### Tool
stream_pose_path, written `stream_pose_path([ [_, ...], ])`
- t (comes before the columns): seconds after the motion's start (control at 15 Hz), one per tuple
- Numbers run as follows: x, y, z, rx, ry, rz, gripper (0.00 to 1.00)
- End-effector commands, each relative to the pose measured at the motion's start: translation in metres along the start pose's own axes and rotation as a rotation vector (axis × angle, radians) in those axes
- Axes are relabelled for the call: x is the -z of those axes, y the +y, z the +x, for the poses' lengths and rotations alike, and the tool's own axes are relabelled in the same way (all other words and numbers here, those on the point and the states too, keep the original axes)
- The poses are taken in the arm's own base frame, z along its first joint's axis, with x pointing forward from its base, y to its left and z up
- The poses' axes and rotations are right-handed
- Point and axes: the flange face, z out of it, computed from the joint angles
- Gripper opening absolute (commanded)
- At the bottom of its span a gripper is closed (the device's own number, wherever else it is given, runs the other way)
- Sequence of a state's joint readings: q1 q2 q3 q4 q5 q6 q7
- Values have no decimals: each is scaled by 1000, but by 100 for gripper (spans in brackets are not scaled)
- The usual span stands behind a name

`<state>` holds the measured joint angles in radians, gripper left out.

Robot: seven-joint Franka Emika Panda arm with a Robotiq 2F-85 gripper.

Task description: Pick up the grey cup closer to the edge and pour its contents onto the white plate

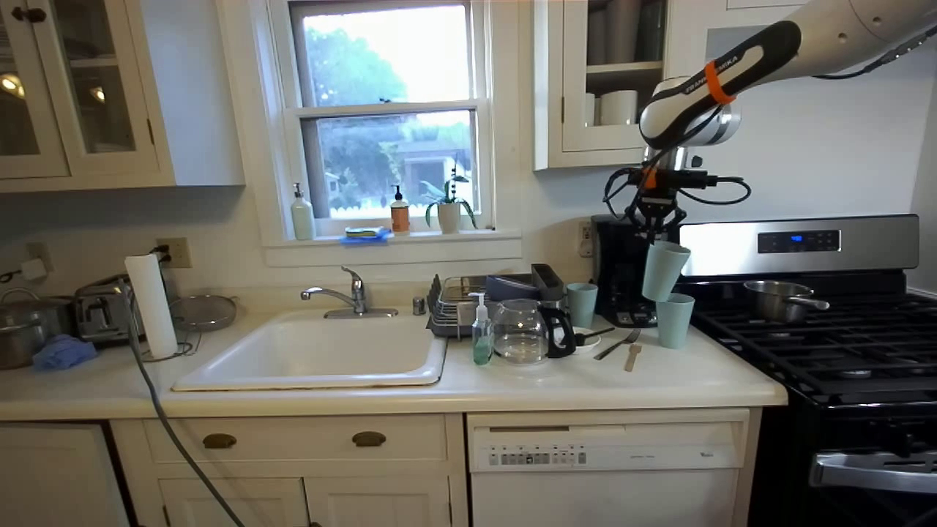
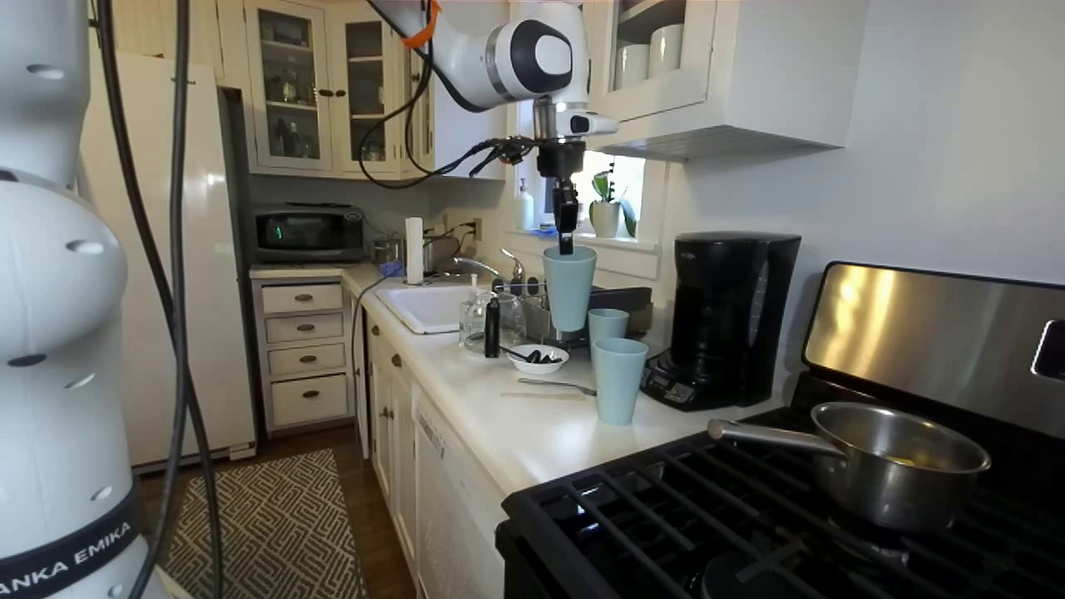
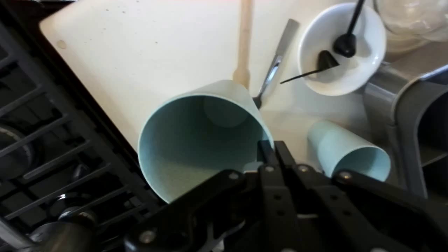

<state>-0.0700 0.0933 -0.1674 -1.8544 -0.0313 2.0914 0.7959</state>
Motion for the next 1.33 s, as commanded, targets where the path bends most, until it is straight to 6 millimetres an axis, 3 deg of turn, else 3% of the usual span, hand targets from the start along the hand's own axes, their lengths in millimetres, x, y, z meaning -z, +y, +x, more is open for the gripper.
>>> stream_pose_path([
  [0.0, -25, 14, -16, -16, -36, -154, 1],
  [0.2, -48, 19, -30, -2, -124, -184, 1],
  [0.27, -41, 17, -21, 0, -94, -166, 4],
  [0.6, -53, 19, -27, 6, -114, -187, 1],
  [1.27, -111, 23, -38, 23, -96, -145, 1],
])
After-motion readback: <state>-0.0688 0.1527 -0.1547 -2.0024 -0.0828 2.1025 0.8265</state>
